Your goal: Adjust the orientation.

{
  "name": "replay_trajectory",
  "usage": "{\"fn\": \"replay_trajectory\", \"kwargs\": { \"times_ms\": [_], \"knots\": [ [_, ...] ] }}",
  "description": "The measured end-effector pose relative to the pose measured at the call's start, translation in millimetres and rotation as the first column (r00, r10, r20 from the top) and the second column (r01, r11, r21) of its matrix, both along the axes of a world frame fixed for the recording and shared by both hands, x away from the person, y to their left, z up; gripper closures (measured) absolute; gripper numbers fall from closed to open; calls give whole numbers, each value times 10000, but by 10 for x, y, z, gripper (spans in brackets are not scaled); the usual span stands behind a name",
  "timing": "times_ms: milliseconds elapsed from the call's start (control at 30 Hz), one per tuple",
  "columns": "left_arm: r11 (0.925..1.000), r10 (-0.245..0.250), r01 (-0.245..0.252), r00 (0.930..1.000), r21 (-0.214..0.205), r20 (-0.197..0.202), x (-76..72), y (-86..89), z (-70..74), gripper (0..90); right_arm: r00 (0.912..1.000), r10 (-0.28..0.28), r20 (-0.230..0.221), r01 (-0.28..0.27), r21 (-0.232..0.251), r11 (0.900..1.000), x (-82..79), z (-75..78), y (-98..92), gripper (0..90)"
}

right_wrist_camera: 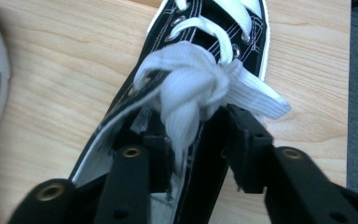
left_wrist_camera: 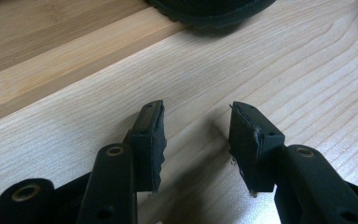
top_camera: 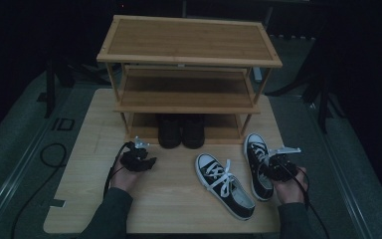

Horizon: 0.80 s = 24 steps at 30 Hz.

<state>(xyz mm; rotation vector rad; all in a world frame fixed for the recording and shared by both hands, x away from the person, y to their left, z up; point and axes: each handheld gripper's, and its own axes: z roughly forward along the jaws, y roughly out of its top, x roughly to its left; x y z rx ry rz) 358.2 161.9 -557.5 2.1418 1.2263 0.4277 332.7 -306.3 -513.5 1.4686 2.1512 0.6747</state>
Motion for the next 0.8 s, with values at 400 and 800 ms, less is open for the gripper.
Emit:
{"fn": "replay_trajectory", "kwargs": {
  "times_ms": [400, 800],
  "knots": [
    [10000, -10, 10, 10000, -51, -3, 4, 6, -2, 556, 9998, -161, 105, 162, -126, 9998, -77, 40, -14, 851],
    [10000, -12, 12, 10000, -62, 5, 7, 7, -3, 556, 9988, 25, 499, -39, 267, 9996, -266, 80, -109, 856]
  ]
}}
